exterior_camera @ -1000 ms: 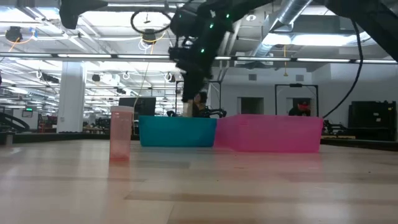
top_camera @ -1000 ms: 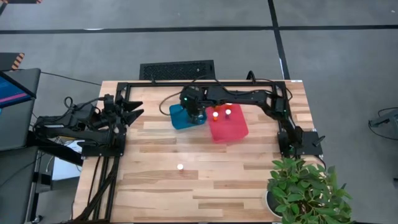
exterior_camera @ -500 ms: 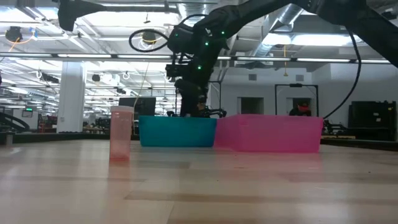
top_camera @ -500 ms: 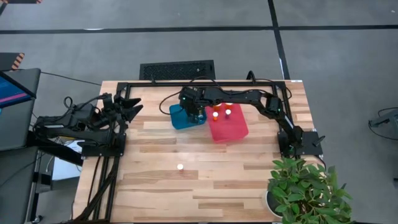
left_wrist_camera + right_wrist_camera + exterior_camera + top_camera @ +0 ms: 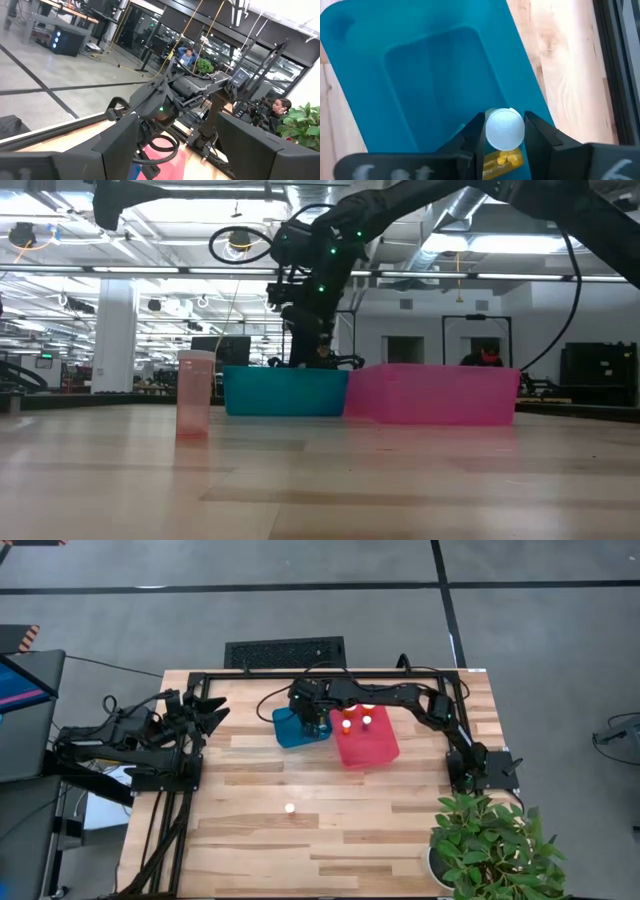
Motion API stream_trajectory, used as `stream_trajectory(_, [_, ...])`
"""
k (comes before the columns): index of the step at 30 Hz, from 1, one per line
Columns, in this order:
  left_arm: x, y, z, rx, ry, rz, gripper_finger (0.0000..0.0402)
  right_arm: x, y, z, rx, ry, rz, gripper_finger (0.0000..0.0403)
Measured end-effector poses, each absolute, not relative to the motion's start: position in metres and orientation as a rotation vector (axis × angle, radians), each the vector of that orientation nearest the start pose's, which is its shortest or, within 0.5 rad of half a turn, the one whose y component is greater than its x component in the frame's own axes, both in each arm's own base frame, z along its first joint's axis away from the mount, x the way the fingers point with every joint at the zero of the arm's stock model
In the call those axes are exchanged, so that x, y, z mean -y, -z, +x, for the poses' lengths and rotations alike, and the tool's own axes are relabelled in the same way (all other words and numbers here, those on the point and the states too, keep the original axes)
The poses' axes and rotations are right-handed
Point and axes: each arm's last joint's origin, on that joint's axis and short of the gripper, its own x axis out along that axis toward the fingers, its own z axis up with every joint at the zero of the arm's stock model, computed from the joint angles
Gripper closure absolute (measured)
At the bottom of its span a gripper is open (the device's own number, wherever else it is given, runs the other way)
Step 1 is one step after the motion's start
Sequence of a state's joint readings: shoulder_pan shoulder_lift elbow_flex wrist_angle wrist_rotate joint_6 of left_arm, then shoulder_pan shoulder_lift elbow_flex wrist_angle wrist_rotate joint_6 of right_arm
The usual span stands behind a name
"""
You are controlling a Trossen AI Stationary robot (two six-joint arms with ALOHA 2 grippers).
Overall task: Pick and place medicine bottles into bin by pill shape (circle, oval)
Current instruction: Put the yellow pill bottle into the blue bin
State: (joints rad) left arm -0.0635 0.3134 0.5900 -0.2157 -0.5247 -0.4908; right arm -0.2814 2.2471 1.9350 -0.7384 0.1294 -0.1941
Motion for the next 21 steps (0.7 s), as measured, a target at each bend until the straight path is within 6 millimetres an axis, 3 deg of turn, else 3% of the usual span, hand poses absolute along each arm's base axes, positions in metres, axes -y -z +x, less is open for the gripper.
stream_trajectory(7, [-0.009,-0.315,0.082,0.172,-0.437,-0.502,0.0142,0.138,-0.193,0.46,-1.114,0.269,-0.08,0.029])
stream_trajectory(21, [-0.01,-0.315,0.081,0.175,-0.448,-0.503,0.0142,0.145,-0.193,0.46,-1.1,0.281,-0.08,0.028])
